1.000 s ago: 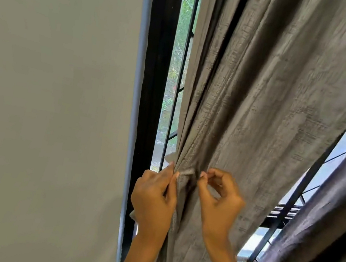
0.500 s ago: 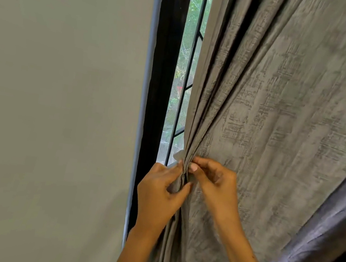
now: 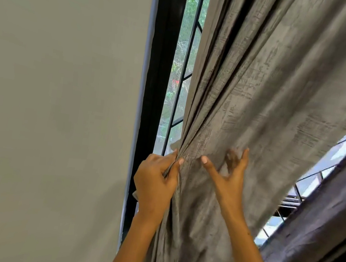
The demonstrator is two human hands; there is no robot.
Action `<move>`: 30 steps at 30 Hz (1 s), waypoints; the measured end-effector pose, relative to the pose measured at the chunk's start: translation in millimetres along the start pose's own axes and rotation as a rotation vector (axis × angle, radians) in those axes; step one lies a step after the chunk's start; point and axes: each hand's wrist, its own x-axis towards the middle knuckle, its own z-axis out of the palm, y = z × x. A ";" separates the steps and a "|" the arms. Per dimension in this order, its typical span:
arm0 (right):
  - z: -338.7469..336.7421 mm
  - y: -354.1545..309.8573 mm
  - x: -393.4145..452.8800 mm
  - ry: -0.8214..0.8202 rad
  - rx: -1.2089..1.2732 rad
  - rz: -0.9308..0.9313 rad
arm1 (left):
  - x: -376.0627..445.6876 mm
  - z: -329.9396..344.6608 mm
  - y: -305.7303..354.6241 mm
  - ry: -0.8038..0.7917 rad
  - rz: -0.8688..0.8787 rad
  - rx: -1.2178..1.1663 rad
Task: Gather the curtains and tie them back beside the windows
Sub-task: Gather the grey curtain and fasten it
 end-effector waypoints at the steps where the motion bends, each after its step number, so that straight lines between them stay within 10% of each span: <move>1: 0.6 2.1 1.6 -0.034 0.031 -0.021 | -0.3 -0.4 0.3 -0.002 -0.004 0.006; 7: 15.6 6.7 -4.8 0.057 -0.154 -0.238 | -2.0 -6.6 0.5 0.001 -0.017 0.067; 16: 9.4 5.7 7.7 -0.148 0.154 -0.034 | -4.4 -15.8 3.6 0.009 -0.047 0.024; 23: 20.2 0.9 -39.0 0.274 -0.237 -0.521 | -12.0 -9.3 9.0 0.082 0.042 0.128; 30: 16.7 17.4 -59.1 -0.008 -0.445 -0.464 | -25.3 4.6 21.9 -0.030 0.030 0.007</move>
